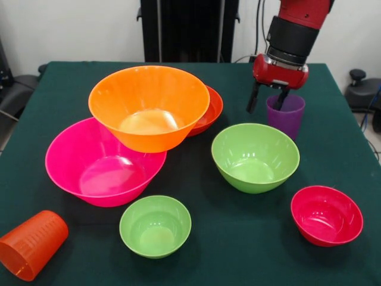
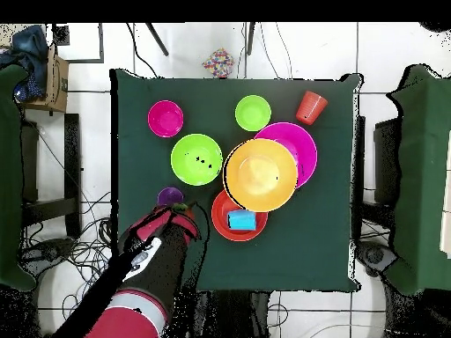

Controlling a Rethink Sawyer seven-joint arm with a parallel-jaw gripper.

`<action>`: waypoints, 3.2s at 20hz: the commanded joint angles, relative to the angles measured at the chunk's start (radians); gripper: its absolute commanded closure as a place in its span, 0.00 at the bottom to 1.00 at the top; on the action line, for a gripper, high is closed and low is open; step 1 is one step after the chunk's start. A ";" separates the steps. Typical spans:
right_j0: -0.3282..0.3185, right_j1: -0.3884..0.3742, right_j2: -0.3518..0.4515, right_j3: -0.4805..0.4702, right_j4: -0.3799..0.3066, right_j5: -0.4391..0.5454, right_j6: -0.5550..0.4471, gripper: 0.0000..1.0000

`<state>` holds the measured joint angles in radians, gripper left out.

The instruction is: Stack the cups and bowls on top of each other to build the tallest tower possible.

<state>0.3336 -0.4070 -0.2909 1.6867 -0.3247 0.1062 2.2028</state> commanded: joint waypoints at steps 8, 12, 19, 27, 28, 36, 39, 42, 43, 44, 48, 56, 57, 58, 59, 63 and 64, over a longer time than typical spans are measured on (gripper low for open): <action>0.079 0.143 0.020 -0.123 0.156 -0.124 0.152 1.00; 0.039 0.118 0.068 -0.104 0.126 -0.118 0.107 1.00; -0.032 0.034 0.138 -0.039 0.083 -0.060 0.054 1.00; -0.231 -0.239 0.308 0.150 0.013 0.058 -0.058 1.00; -0.260 -0.278 0.332 0.174 0.011 0.077 -0.071 1.00; -0.433 -0.542 0.465 0.273 0.074 0.313 -0.186 1.00; -0.473 -0.586 0.505 0.283 0.089 0.373 -0.200 1.00; -0.495 -0.611 0.533 0.285 0.090 0.406 -0.196 1.00; -0.498 -0.616 0.538 0.286 0.086 0.409 -0.190 1.00; -0.502 -0.620 0.543 0.286 0.081 0.408 -0.184 1.00; -0.552 -0.657 0.589 0.303 0.097 0.431 -0.193 1.00; -0.657 -0.696 0.688 0.369 0.077 0.398 -0.234 1.00; -0.669 -0.699 0.700 0.376 0.070 0.393 -0.239 1.00; -0.689 -0.700 0.713 0.391 0.059 0.383 -0.250 1.00; -0.710 -0.699 0.725 0.405 0.044 0.366 -0.255 1.00; -0.788 -0.696 0.776 0.443 -0.015 0.320 -0.269 1.00; -0.803 -0.699 0.787 0.447 -0.030 0.321 -0.271 1.00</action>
<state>-0.3757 -1.1154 0.3449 1.9925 -0.2503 0.4225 2.2028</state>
